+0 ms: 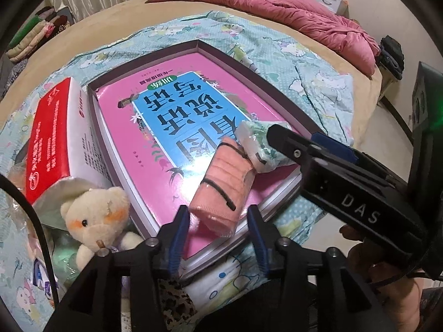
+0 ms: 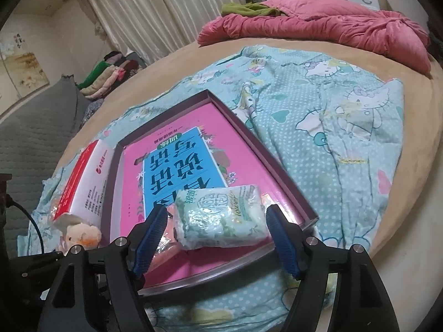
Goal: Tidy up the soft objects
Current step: 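Open the left tool onto the book box while the right tool releases the green pack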
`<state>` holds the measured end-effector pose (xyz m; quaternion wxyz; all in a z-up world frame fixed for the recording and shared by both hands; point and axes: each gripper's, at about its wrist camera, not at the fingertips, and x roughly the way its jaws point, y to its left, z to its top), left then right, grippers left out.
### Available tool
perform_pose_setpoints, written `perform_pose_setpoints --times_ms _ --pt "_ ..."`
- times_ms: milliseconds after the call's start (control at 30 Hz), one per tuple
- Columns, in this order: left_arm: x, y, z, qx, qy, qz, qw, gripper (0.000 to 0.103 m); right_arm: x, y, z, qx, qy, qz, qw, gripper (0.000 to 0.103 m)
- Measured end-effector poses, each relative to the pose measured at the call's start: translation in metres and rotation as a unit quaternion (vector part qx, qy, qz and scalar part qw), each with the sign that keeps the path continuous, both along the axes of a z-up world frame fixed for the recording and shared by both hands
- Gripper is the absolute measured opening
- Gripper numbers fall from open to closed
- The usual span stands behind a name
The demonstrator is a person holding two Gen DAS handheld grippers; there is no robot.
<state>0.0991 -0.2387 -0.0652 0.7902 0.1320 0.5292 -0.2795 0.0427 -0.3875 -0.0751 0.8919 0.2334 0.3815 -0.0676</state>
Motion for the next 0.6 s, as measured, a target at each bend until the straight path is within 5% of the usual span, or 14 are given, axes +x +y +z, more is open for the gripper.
perform_pose_setpoints --times_ms 600 --pt "-0.017 0.018 0.045 -0.007 -0.056 0.032 0.9979 0.076 -0.017 -0.010 0.023 -0.013 -0.030 -0.030 0.999 0.079"
